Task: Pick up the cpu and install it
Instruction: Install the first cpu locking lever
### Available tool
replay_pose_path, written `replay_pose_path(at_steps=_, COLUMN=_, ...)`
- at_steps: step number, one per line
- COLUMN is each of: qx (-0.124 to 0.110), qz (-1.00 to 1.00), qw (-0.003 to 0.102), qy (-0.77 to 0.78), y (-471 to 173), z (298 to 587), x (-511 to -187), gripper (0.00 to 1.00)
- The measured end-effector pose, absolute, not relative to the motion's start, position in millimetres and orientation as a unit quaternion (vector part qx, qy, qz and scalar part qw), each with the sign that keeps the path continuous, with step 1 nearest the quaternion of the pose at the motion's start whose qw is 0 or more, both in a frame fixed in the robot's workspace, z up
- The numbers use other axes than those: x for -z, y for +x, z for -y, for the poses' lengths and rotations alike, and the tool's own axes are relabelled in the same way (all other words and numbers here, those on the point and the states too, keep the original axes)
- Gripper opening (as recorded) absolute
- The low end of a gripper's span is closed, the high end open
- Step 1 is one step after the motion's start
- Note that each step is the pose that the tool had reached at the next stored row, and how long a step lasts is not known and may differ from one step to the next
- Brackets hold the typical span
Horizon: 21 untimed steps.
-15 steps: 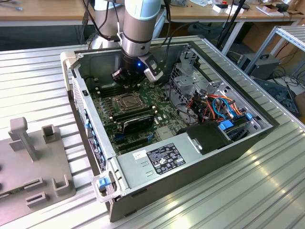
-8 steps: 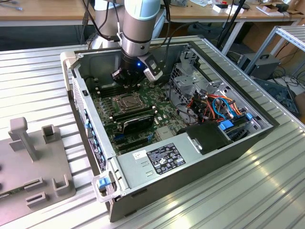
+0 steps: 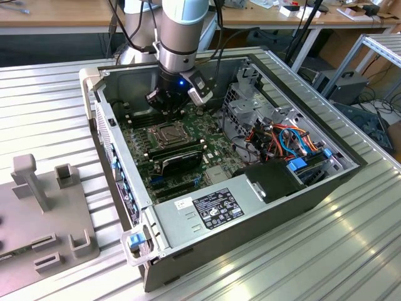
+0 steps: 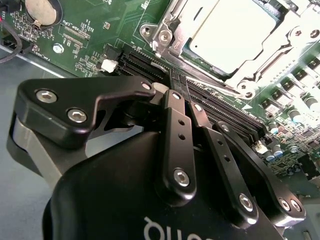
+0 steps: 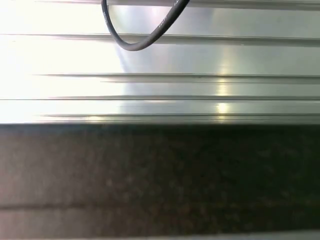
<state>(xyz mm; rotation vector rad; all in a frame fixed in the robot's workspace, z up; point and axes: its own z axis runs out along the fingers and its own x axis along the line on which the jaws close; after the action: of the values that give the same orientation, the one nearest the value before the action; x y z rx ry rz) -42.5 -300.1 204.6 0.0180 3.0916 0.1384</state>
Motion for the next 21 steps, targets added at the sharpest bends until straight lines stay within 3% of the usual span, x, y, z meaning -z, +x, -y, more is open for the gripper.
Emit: replay_pose_path(at_steps=21, qx=-0.055, qz=-0.998, qw=0.023, qy=0.006, y=-40.1, z=302.3, x=-204.6, gripper=0.11)
